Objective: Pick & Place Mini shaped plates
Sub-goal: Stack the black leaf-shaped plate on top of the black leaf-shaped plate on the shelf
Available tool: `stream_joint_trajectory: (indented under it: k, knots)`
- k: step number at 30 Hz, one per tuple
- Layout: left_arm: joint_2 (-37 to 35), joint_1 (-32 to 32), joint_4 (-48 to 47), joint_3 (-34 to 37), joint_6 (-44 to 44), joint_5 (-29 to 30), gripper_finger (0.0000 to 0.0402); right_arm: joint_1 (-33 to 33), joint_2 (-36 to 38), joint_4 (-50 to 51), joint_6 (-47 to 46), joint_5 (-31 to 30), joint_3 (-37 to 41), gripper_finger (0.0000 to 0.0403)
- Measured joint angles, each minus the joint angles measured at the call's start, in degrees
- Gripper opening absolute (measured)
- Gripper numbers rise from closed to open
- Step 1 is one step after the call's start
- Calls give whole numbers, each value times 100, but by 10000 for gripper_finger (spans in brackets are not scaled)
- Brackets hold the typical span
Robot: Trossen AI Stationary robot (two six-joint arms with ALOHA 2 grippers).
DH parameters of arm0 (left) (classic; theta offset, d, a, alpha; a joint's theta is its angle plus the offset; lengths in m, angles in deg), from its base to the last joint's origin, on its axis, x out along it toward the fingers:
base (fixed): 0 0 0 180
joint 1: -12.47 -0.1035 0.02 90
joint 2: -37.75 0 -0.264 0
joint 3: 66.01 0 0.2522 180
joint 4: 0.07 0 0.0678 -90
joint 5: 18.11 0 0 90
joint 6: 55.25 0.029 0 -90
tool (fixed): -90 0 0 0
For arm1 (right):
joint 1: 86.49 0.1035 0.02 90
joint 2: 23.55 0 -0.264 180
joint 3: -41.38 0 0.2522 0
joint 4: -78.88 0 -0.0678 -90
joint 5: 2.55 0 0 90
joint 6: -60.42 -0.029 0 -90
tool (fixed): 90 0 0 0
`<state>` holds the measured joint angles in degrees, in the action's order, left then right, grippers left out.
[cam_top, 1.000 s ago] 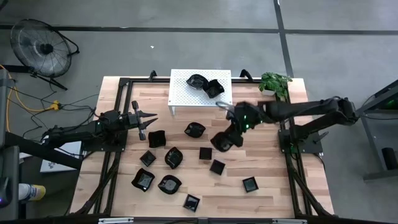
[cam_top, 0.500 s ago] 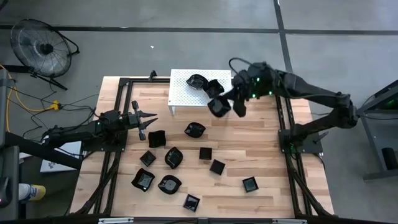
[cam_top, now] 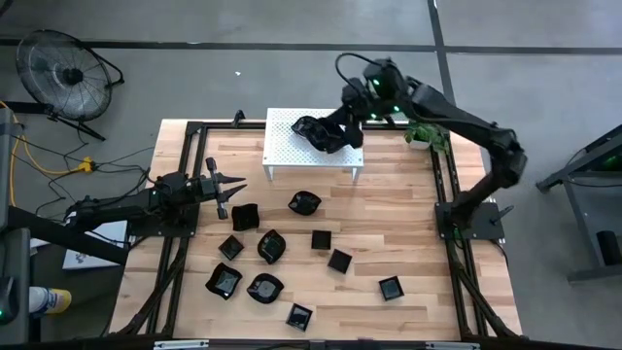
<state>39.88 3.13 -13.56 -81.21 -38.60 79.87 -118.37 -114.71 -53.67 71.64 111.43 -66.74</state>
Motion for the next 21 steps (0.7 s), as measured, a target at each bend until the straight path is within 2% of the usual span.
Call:
stream_joint_trajectory:
  k: [13, 21]
  knots:
    - [0, -2, 0, -2, 0, 1, 74, -837, -2275, 922, 2343, 1016, -2527, 0]
    - [-1, -2, 1, -2, 0, 0, 74, -1180, -2971, 1031, 3415, 1298, -3168, 0]
